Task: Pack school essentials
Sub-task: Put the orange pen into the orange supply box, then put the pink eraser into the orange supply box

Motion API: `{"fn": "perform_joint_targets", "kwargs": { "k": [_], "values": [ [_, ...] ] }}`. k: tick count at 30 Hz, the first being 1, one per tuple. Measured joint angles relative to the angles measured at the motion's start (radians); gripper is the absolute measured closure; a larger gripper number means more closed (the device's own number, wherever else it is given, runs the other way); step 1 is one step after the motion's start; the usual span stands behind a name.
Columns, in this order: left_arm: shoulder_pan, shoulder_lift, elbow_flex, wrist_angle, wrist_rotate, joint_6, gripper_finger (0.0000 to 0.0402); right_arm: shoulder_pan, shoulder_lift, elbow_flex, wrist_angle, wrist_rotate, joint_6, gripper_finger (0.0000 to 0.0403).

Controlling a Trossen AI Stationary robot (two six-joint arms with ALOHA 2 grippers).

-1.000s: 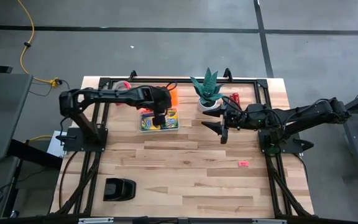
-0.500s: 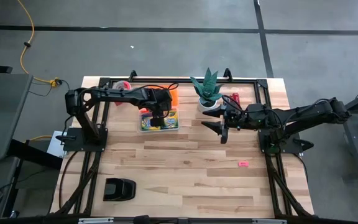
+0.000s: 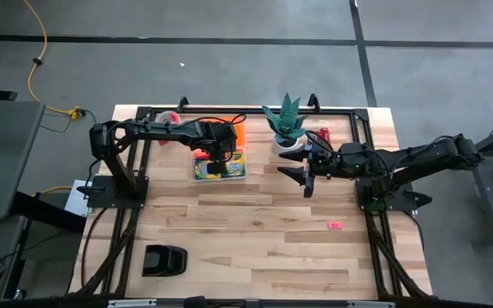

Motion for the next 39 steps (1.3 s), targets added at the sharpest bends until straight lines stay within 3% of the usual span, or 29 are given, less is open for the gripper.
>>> {"fn": "perform_joint_targets", "kwargs": {
  "k": [11, 16, 21, 27, 30, 39],
  "values": [
    [-0.008, -0.072, 0.054, -0.059, 0.055, -0.066, 0.0269, 0.0, 0.0, 0.0, 0.0, 0.0, 0.0, 0.019],
    [-0.016, -0.231, 0.136, -0.055, 0.208, -0.233, 0.0228, 0.0, 0.0, 0.0, 0.002, 0.0, -0.024, 0.019],
    [-0.038, -0.465, 0.099, 0.148, 0.371, -0.428, 0.0212, 0.0, 0.0, 0.0, 0.003, 0.0, -0.077, 0.019],
    [-0.136, -0.754, -0.089, 0.534, 0.36, -0.526, 0.0214, 0.0, 0.0, 0.0, 0.004, 0.0, -0.105, 0.019],
    [-0.193, -0.865, -0.206, 0.678, 0.303, -0.579, 0.0215, 0.0, 0.0, 0.0, 0.004, 0.0, -0.105, 0.019],
    [-0.313, -1.048, -0.403, 0.745, 0.097, -0.611, 0.0215, 0.0, 0.0, 0.0, 0.004, 0.0, -0.105, 0.019]
  ]
}}
